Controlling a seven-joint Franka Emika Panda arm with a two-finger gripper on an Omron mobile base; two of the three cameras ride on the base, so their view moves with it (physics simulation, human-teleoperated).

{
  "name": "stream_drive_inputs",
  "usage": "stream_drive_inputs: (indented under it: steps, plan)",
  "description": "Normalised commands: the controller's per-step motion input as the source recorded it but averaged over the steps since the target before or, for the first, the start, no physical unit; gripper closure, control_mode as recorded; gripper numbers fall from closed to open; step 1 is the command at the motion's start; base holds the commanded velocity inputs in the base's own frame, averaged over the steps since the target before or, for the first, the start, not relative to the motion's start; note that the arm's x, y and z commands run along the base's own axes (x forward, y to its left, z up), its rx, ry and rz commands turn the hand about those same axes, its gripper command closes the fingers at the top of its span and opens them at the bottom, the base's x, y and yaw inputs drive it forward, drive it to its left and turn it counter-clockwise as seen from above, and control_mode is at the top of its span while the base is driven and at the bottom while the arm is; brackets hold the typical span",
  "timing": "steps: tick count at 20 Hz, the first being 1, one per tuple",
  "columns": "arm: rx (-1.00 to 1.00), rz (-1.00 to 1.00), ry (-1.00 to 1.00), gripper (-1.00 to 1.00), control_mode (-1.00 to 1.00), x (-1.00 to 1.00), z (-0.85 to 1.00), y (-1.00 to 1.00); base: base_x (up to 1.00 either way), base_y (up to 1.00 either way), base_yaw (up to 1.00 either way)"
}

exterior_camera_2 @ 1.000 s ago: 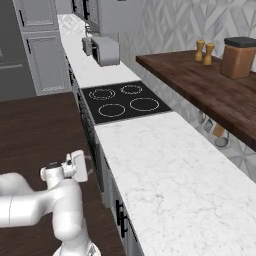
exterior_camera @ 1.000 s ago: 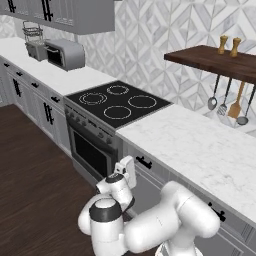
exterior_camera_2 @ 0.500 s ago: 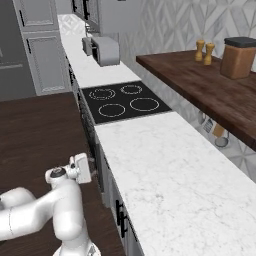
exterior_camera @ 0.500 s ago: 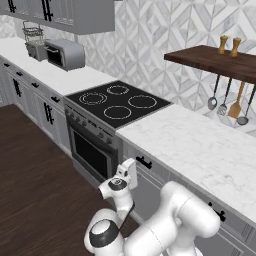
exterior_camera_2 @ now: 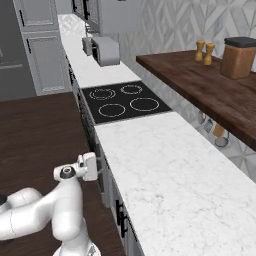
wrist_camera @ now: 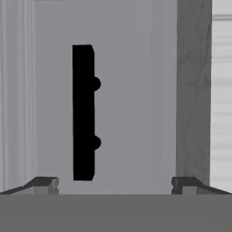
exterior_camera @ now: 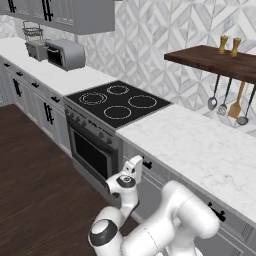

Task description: Take a straw from the drawer in front and place it inside the glass cup on the dining counter.

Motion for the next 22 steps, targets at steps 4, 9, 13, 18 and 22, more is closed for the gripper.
stream_drive_inputs:
  steps: [4,9,13,18,22]
  plan:
    - [0.07,0.00,-0.01,-1.00,-1.00,0.39,-0.15,0.00,0.00,0.00,0.00]
    - [0.03,0.00,-0.02,-1.00,-1.00,0.36,-0.27,0.00,0.00,0.00,0.00]
    - [0.00,0.00,0.00,-1.00,-1.00,0.36,-0.49,0.00,0.00,0.00,0.00]
    - [0.00,0.00,0.00,-1.00,-1.00,0.35,-0.46,0.00,0.00,0.00,0.00]
    - [0.00,0.00,0.00,-1.00,-1.00,0.35,-0.45,0.00,0.00,0.00,0.00]
